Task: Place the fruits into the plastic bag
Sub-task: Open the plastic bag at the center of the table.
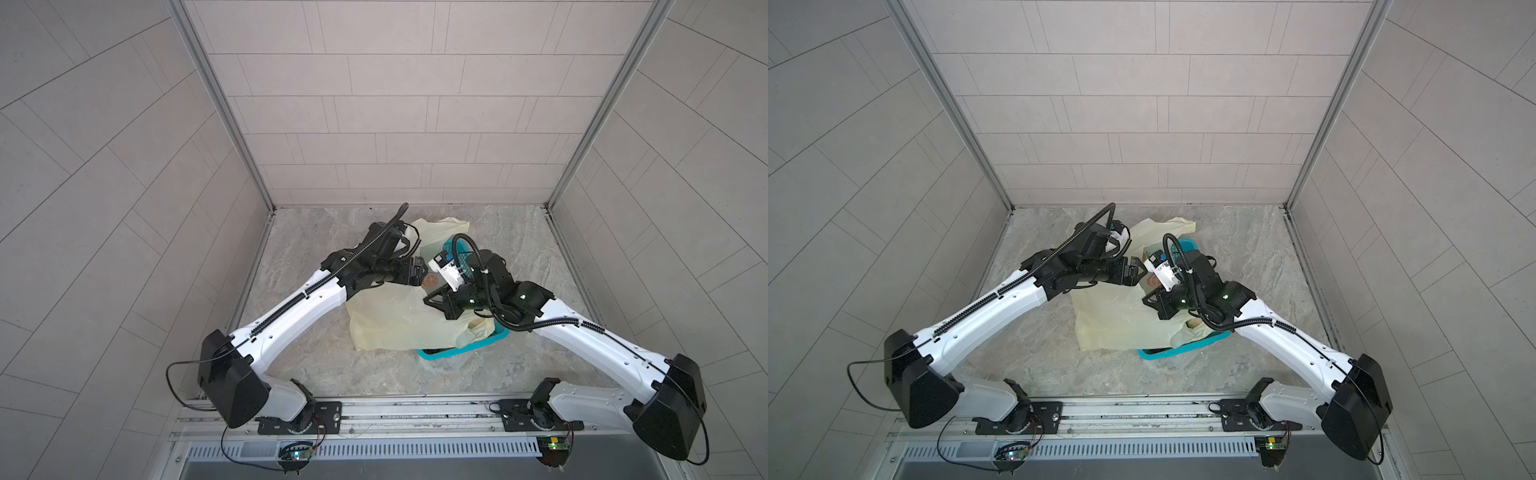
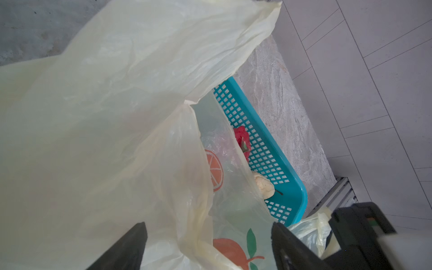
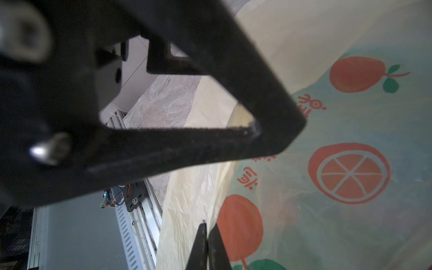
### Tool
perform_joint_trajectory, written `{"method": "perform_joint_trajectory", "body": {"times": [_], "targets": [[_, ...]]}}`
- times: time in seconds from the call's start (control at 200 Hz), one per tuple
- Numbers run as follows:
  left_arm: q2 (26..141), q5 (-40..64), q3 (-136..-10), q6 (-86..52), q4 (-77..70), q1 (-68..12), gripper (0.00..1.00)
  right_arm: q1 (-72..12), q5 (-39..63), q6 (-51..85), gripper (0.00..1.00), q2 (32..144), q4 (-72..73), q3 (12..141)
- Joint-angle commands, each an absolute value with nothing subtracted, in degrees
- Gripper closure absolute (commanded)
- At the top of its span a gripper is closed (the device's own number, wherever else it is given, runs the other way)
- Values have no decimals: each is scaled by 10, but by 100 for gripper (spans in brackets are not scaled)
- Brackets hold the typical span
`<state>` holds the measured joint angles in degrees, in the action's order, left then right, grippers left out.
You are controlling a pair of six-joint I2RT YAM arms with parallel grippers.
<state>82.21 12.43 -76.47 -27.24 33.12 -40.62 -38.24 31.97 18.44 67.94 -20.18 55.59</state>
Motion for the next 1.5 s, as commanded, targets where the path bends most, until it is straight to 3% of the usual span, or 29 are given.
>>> {"method": "perform_joint_trajectory", "body": {"times": [0.0, 0.325, 0.425, 0.741, 0.951, 1.006, 1.081, 1.156, 1.256, 1.496], "targets": [[847, 66, -796, -282, 381, -420, 6, -383, 322, 182, 100, 678, -186, 577], [901, 5, -848, -321, 436, -433, 6, -384, 312, 183, 100, 683, -175, 584], [922, 16, -868, -327, 458, -436, 22, -385, 303, 182, 100, 684, -173, 584], [965, 37, -923, -330, 526, -435, 100, -385, 274, 181, 100, 687, -171, 590], [904, 73, -879, -332, 458, -411, 100, -371, 245, 197, 100, 670, -177, 581], [875, 100, -843, -338, 411, -395, 100, -358, 245, 208, 85, 661, -173, 573], [833, 126, -788, -341, 343, -378, 100, -337, 252, 226, 46, 640, -168, 562], [796, 137, -746, -324, 297, -370, 100, -319, 254, 237, 30, 613, -162, 551], [752, 139, -701, -296, 258, -359, 100, -294, 258, 245, 22, 575, -162, 547], [695, 199, -631, -313, 191, -290, 100, -227, 223, 272, 22, 533, -194, 546]]}}
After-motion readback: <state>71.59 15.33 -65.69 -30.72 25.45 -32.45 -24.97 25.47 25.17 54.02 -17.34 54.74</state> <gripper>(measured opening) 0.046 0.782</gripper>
